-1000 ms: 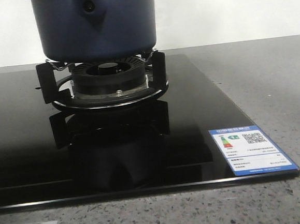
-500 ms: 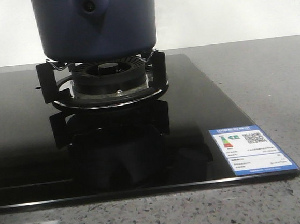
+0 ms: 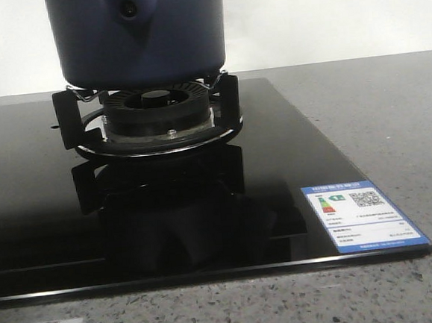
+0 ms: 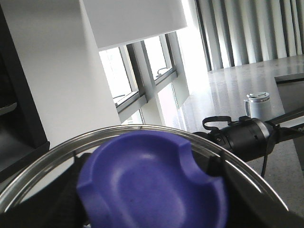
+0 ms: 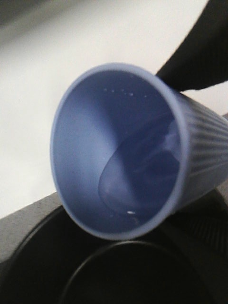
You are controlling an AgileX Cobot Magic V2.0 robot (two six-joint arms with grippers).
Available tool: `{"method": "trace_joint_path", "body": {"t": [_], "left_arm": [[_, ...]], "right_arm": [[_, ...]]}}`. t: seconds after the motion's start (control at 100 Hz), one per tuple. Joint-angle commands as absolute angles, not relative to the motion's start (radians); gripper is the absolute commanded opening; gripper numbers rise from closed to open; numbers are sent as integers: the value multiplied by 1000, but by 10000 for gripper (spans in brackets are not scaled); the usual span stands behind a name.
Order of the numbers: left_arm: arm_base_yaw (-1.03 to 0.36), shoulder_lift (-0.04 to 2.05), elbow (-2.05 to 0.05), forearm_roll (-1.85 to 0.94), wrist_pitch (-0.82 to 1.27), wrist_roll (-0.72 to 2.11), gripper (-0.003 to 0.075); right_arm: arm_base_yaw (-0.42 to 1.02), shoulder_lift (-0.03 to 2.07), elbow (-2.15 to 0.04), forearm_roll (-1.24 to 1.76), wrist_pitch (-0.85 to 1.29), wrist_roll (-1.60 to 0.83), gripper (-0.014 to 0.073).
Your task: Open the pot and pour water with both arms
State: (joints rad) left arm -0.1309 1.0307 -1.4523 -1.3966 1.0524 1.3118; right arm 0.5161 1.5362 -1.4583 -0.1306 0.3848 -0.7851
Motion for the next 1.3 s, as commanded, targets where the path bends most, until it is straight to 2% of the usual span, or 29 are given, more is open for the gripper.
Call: {"method": "trace_joint_path", "body": {"t": [0.0,0.98,1.29], "left_arm": [[-131,1017,-1487,-1481,1003,1295,281],[-165,1017,-1487,-1423,1000,1295,281],[-165,1017,-1487,-1413,1000,1295,281]], "right_arm": [[518,1501,-1500,-206,268,-803,225],[518,1539,-1500,-739,-38,-803,225],[518,1551,-1500,-757,-96,-803,225]]}}
